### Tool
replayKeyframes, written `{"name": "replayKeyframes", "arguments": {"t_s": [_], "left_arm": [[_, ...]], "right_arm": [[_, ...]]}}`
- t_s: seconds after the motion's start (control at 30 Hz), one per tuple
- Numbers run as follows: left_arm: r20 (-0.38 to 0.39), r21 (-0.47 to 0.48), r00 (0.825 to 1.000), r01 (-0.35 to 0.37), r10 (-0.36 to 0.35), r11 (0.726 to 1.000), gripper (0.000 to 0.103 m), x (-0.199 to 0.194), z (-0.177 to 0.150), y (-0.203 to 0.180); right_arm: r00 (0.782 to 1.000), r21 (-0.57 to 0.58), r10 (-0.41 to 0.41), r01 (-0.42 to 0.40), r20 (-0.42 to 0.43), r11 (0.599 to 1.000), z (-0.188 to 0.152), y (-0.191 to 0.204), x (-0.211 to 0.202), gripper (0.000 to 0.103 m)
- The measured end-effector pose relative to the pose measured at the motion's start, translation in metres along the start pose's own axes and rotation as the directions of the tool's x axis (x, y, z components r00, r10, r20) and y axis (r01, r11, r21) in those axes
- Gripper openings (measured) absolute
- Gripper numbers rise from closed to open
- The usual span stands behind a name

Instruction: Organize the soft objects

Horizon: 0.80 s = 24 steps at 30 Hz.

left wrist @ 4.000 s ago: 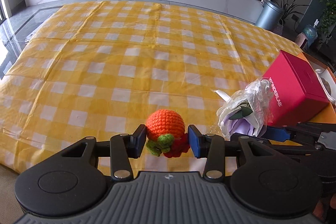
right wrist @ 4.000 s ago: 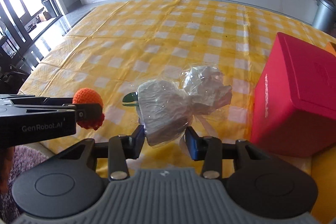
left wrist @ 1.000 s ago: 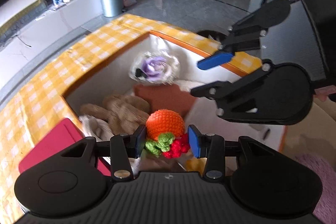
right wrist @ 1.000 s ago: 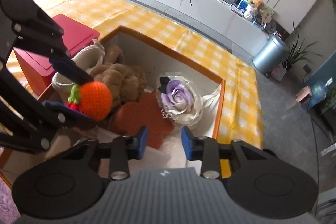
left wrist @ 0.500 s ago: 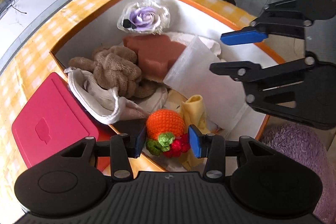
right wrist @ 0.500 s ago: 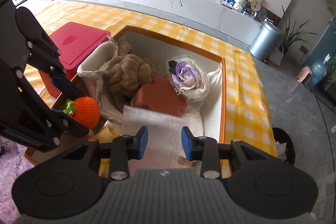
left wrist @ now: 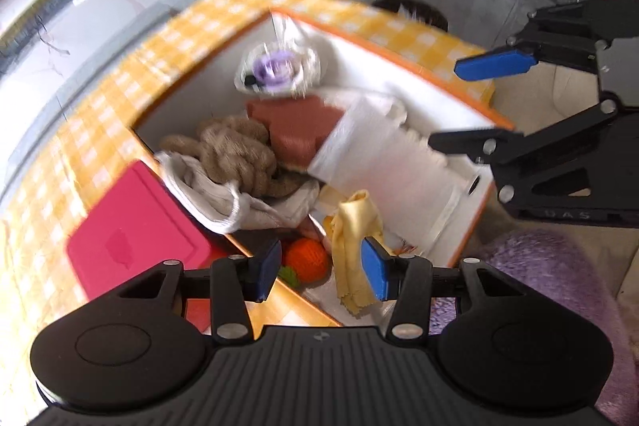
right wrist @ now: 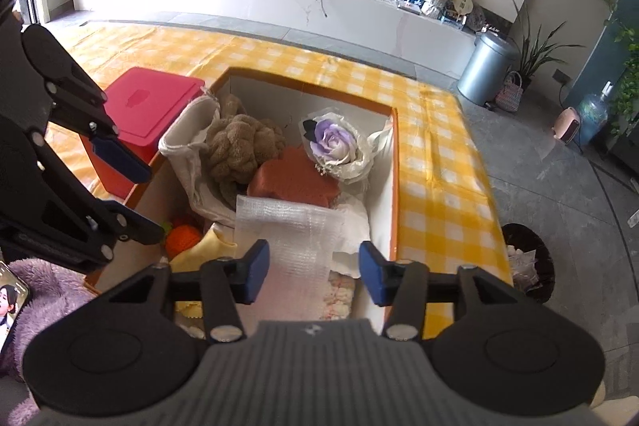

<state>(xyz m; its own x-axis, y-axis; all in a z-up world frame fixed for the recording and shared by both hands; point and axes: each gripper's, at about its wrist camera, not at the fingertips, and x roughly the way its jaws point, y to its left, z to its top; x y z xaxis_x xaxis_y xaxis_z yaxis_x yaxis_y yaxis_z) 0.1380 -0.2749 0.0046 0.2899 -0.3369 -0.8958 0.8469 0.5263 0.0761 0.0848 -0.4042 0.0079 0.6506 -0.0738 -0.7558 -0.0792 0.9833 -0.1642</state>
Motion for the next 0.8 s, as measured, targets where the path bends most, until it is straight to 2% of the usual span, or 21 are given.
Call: {"name": "replayKeyframes", "arguments": {"t_s": [0.17,0.23,0.37,0.47,0.6,0.7,0.8], "left_arm": [[0.148,-0.042,0.988,-0.027,0.033,0.999,0.055,-0.055,-0.019,0.001],[0.214,-0.073,0.975,-0.041,0.056,0.996,0.055,-0.076,-0.031,0.003],[0.328,-0.137,0.938,-0.070,0.112,0.988,0.055,-0.115,-0.059,0.006],[0.399,-0.174,0.904,-0.093,0.156,0.980,0.055,-0.139,-0.082,0.006],[0.478,-0.231,0.846,-0.139,0.237,0.963,0.058,-0.160,-0.112,0.007],[0.508,-0.312,0.799,-0.175,0.320,0.934,0.062,-0.168,-0.133,0.009],[0.520,-0.389,0.764,-0.187,0.382,0.902,0.067,-0.172,-0.149,0.012]], "right_arm": [[0.998,0.076,-0.013,0.009,0.054,0.997,0.003,0.001,-0.033,0.079],[0.996,0.117,-0.005,-0.005,0.084,0.993,0.003,0.002,-0.047,0.080],[0.986,0.190,-0.022,-0.010,0.164,0.982,-0.001,0.013,-0.078,0.092],[0.973,0.237,-0.036,-0.020,0.228,0.971,-0.008,0.026,-0.098,0.097],[0.955,0.296,-0.077,-0.012,0.287,0.955,-0.019,0.049,-0.114,0.100],[0.945,0.338,-0.099,-0.013,0.312,0.941,-0.027,0.067,-0.120,0.100],[0.940,0.373,-0.132,0.006,0.314,0.928,-0.034,0.087,-0.119,0.100]]}}
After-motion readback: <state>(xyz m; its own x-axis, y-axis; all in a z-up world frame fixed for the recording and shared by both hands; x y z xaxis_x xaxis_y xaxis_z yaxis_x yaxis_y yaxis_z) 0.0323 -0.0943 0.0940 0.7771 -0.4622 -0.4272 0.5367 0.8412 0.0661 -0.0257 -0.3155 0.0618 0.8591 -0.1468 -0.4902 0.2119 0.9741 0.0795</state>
